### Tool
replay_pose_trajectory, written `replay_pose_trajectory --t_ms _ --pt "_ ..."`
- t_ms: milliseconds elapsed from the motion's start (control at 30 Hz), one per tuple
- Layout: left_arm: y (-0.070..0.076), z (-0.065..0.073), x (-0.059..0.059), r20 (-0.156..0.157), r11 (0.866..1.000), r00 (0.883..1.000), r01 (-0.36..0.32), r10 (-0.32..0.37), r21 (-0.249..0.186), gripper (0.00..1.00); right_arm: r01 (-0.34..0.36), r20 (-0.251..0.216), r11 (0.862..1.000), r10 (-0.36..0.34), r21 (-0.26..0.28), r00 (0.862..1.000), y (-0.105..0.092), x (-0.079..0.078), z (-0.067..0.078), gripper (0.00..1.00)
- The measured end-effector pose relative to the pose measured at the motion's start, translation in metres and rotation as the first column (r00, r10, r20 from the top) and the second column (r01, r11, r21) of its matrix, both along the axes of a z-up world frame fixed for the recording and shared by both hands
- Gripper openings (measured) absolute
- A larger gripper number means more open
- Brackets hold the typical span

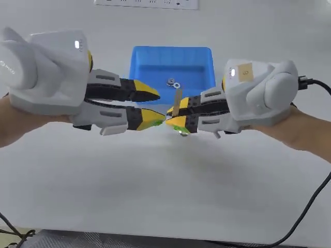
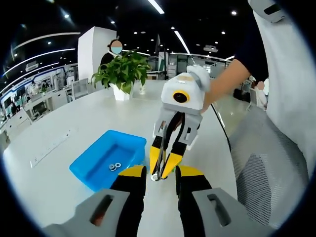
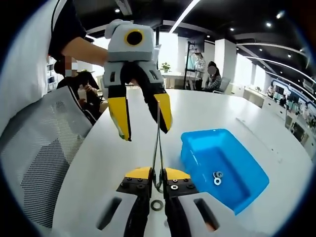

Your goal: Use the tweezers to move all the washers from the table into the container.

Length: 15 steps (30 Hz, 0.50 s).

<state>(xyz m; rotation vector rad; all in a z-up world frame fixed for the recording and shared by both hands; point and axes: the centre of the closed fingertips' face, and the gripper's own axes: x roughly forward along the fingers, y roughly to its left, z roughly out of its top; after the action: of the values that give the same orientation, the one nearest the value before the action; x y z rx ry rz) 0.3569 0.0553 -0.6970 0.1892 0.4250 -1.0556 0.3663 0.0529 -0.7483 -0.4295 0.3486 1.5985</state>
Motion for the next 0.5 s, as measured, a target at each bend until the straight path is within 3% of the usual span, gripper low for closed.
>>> replay_pose_trajectory --t_ms 67,267,500 --pt "0.008 0.004 -0.002 -0.005 1.0 1.0 -0.021 0.021 -0.017 0.29 0.01 -0.014 1.0 -0.01 0.013 1.0 -0.002 0.004 0.005 0.09" --pt "0.023 0.001 -0.008 -0.014 0.999 0.999 -0.043 0.043 0.007 0.32 0.009 -0.041 0.999 -0.008 0.034 0.999 -0.01 0.008 0.021 0.09" --pt "0.026 -0.004 -0.015 -0.026 0.999 0.999 -0.045 0.045 0.029 0.39 -0.01 -0.039 0.998 0.013 0.068 0.999 -0.01 0.011 0.047 0.09"
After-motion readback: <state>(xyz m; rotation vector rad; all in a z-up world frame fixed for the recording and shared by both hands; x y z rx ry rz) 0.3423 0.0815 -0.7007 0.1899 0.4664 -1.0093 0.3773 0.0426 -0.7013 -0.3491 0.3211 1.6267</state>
